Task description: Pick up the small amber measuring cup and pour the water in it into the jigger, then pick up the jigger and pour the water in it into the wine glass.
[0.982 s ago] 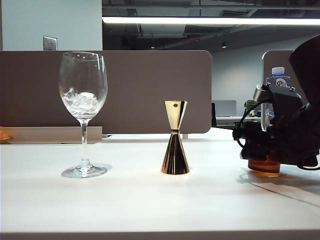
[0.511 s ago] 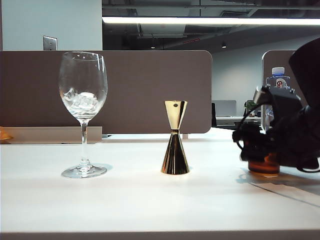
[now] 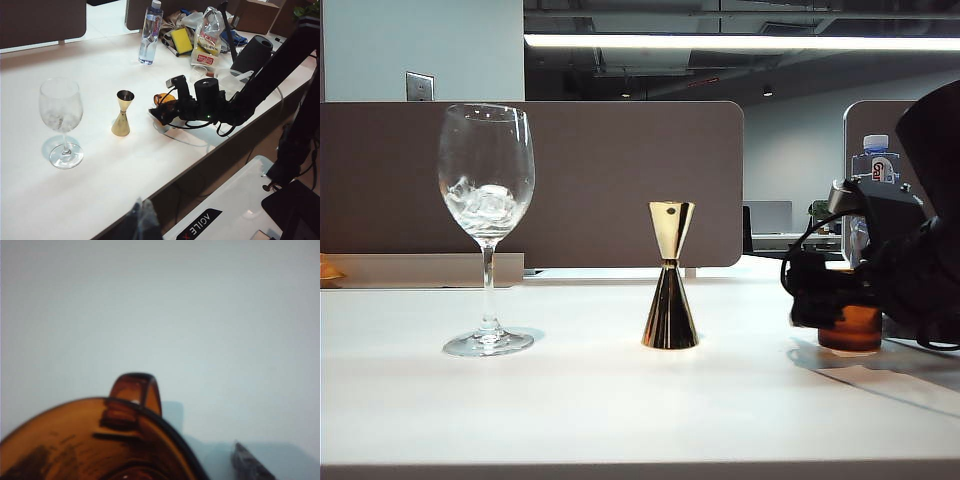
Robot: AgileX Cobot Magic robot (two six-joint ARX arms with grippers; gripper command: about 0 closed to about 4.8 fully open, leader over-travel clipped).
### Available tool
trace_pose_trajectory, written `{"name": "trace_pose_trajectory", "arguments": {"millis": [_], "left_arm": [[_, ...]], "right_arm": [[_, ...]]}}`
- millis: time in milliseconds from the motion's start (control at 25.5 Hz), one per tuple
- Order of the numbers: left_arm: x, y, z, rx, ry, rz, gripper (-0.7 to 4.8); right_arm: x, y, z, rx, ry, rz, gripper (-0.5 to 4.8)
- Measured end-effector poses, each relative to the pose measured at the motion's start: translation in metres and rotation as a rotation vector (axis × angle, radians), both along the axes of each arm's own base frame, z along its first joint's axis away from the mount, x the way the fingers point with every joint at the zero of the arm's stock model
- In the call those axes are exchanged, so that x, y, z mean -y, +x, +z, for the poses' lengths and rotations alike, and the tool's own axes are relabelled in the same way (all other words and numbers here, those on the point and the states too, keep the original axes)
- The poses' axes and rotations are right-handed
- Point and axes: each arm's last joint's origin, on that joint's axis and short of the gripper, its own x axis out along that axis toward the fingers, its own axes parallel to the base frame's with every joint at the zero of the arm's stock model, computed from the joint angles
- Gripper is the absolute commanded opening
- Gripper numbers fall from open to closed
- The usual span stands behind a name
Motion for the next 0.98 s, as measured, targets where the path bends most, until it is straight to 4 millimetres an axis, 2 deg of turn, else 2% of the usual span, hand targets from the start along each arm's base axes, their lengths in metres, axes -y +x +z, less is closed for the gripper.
{"name": "trace_pose_trajectory", "arguments": {"millis": [354,511,786,864,904,943,982], "left_arm": [[0.0,0.0,0.0,0.0,0.0,0.0,-0.02],[0.0,0.0,0.0,0.0,0.0,0.0,-0.02],[0.0,0.0,0.0,0.0,0.0,0.0,-0.02],[0.0,0.0,0.0,0.0,0.0,0.0,-0.02],[0.0,0.0,0.0,0.0,0.0,0.0,-0.02],[0.0,0.0,0.0,0.0,0.0,0.0,-0.02],[0.0,0.0,0.0,0.0,0.0,0.0,-0.02]], "right_arm": [[0.003,-0.006,0.007,-0.06,-0.039,-0.026,4.77],[0.005,-0.016,0.018,-0.089,-0.05,-0.019,4.78],[0.019,-0.054,0.041,-0.08,-0.046,-0.014,4.76],[0.024,-0.065,0.051,-0.081,-0.047,-0.014,4.46],[0.025,-0.068,0.053,-0.083,-0.048,-0.014,3.69],[0.027,-0.073,0.058,-0.085,-0.046,-0.017,3.28],[0.028,-0.076,0.061,-0.078,-0.044,-0.017,2.27]]}}
